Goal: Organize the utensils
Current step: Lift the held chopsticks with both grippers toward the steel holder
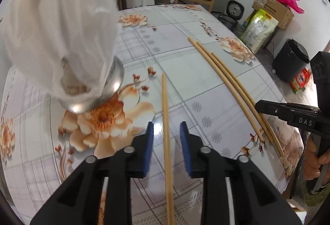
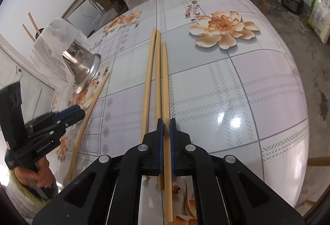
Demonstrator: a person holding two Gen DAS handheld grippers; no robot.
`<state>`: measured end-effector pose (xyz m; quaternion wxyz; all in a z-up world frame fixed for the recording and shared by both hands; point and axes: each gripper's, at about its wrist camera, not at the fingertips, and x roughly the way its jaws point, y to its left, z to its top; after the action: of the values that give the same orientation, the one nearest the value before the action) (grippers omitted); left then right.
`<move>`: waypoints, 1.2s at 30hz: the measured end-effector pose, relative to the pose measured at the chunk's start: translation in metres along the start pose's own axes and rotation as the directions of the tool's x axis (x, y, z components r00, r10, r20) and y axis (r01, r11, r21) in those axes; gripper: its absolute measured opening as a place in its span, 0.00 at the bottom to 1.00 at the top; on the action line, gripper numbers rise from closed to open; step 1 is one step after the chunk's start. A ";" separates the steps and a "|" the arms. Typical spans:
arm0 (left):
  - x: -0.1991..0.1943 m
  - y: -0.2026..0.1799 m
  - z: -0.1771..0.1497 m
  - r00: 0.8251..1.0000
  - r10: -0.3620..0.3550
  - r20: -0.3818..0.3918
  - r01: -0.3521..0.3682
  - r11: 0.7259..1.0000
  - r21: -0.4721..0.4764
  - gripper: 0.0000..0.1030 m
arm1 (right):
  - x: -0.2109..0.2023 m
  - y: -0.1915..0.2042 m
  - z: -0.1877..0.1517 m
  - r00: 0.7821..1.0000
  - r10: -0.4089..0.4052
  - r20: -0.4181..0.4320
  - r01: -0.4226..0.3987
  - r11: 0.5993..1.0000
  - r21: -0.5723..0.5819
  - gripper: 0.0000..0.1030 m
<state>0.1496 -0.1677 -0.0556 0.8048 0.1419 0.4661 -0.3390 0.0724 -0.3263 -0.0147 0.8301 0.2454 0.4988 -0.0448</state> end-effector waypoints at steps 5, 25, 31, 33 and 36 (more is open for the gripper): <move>0.012 -0.009 0.018 1.000 0.022 -0.010 -0.022 0.998 0.061 0.25 | 0.001 0.002 0.001 1.000 -0.016 -0.008 0.016 1.000 -0.011 0.04; 0.042 -0.007 0.038 0.996 0.081 -0.038 -0.079 0.996 0.045 0.13 | 0.002 0.003 0.002 1.000 -0.026 -0.010 0.026 0.999 -0.025 0.05; 0.041 -0.008 0.038 0.995 0.090 -0.039 -0.088 0.995 0.037 0.13 | 0.002 0.002 0.002 1.000 -0.023 -0.010 0.023 0.999 -0.025 0.05; 0.041 -0.007 0.038 0.995 0.088 -0.042 -0.087 0.996 0.033 0.12 | 0.002 0.001 0.002 1.000 -0.019 -0.010 0.019 1.000 -0.023 0.05; 0.041 -0.003 0.038 0.996 0.084 -0.042 -0.083 0.996 0.021 0.08 | 0.001 0.002 0.002 1.000 -0.020 -0.009 0.020 0.999 -0.025 0.04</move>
<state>0.1865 -0.2074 -0.0706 0.8068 0.1761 0.4736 -0.3063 0.0751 -0.3256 -0.0144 0.8302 0.2303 0.5056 -0.0458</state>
